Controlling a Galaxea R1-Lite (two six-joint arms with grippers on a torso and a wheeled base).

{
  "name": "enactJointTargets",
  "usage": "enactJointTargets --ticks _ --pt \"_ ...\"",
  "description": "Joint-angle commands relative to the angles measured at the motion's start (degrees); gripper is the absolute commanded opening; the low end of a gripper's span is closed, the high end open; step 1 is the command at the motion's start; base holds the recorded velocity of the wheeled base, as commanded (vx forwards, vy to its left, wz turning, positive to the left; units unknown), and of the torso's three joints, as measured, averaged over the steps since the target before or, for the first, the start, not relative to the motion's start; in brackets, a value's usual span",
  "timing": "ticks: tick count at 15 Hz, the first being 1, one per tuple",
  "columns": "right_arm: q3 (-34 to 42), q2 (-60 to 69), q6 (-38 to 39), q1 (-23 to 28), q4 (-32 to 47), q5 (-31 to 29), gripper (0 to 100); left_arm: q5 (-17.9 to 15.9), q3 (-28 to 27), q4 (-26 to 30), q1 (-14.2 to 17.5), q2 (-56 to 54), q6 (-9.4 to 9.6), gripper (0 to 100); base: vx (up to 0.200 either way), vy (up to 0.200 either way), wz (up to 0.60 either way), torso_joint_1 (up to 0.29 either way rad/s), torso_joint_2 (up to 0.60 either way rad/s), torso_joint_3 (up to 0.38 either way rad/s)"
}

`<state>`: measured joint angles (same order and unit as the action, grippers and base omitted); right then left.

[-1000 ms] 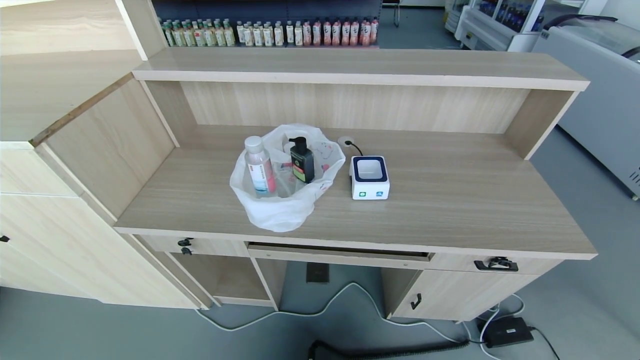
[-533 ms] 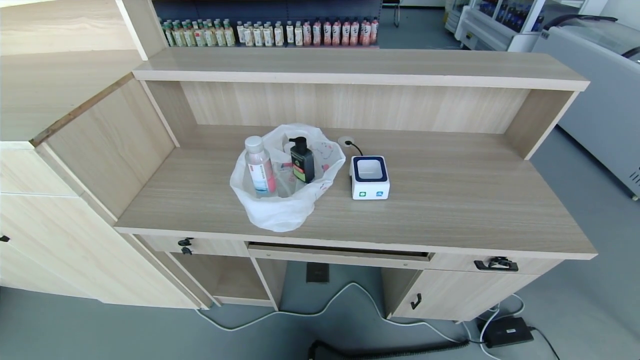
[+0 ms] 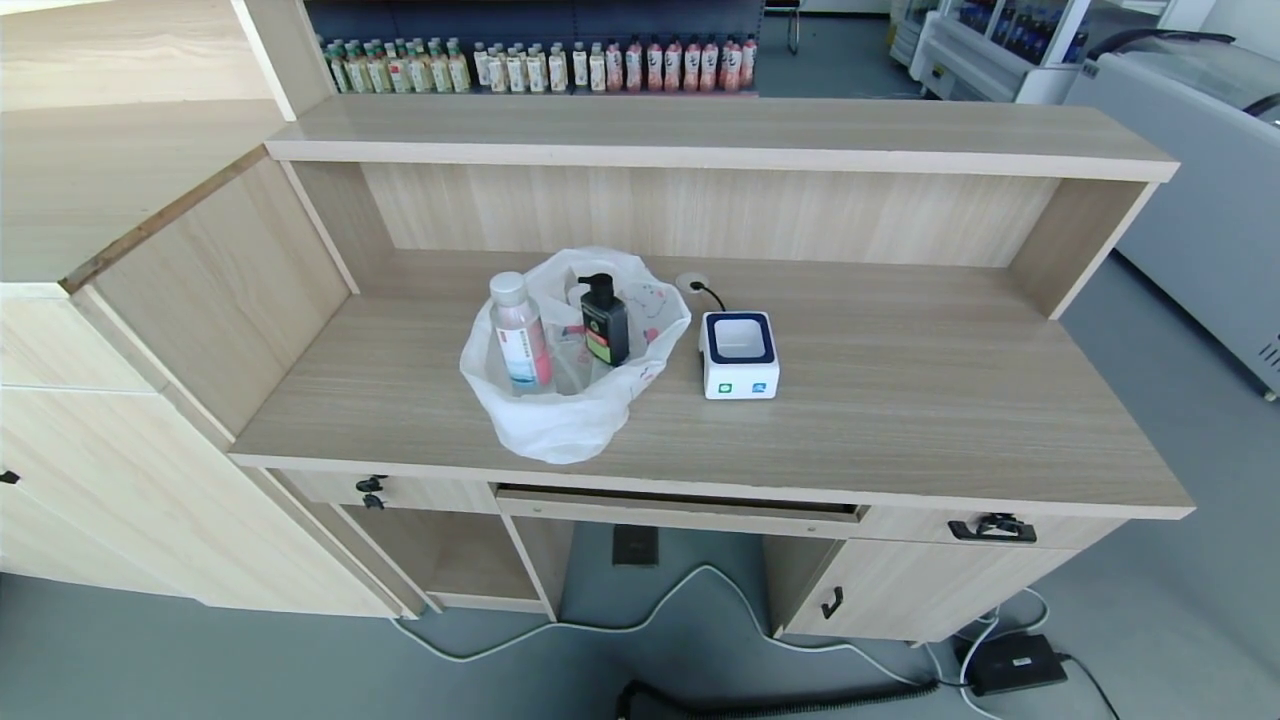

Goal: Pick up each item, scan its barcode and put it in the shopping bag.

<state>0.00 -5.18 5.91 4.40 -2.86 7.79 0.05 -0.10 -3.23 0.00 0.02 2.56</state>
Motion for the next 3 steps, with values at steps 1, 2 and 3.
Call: enactJointTargets --ticks 1,2,3 --pt "0.0 -0.36 -0.02 -0.01 -0.04 0.03 100 -0.05 0.01 -0.02 0.0 -0.02 -0.01 100 0.0 0.0 0.0 0.0 0.0 0.0" --pt "0.0 -0.36 -0.11 -0.01 0.05 0.03 100 0.04 0.01 -0.02 0.0 -0.02 -0.01 100 0.0 0.0 0.0 0.0 0.0 0.0" --pt "0.0 -0.36 -0.29 -0.01 -0.04 0.12 100 -0.05 0.01 -0.02 0.0 -0.02 -0.01 100 0.0 0.0 0.0 0.0 0.0 0.0"
